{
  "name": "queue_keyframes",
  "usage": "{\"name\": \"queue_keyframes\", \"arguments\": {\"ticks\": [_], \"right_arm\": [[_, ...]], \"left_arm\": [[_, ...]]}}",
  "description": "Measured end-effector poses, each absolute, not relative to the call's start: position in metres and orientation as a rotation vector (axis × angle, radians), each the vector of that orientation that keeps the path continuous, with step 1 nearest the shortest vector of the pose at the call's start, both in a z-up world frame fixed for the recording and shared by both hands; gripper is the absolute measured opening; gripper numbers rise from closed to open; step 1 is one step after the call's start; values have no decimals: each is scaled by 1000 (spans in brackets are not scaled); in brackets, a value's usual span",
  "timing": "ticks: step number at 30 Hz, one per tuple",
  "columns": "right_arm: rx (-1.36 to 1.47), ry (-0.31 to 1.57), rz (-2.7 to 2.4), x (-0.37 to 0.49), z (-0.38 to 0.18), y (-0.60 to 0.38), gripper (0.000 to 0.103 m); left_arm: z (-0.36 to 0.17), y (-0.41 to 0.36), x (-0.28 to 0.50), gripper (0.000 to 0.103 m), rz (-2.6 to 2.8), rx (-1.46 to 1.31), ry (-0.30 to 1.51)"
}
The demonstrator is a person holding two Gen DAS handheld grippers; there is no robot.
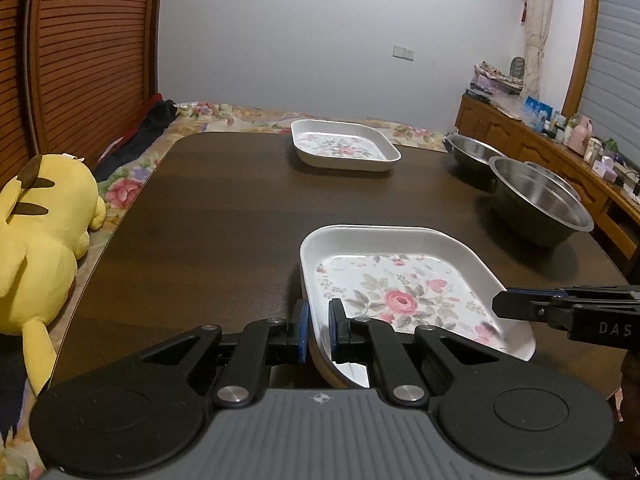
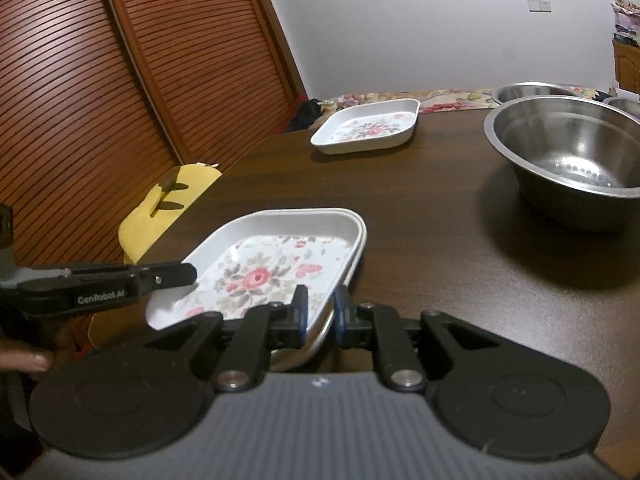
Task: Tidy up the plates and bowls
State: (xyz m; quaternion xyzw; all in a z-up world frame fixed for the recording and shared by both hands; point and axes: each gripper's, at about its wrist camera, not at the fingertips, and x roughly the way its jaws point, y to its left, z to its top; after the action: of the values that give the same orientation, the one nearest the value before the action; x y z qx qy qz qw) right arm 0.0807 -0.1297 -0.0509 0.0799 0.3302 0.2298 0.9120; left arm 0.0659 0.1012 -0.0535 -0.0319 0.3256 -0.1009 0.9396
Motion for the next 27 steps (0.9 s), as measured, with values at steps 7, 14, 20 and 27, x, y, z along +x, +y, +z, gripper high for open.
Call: {"name": "queue_keyframes", "arguments": {"ticks": [7, 14, 20, 27], "right_arm": [[167, 675, 471, 82, -53, -130, 15], [165, 675, 469, 82, -55, -129, 15], [162, 679, 466, 82, -57, -128, 16], [160, 681, 467, 83, -57, -128, 16]], "left_arm": [[-57, 102, 68, 11, -197, -66, 661], [-58, 103, 67, 12, -201, -69, 656], [-59, 104, 67, 22, -204, -72, 656], [-57, 103, 67, 37, -208, -78, 648]]}}
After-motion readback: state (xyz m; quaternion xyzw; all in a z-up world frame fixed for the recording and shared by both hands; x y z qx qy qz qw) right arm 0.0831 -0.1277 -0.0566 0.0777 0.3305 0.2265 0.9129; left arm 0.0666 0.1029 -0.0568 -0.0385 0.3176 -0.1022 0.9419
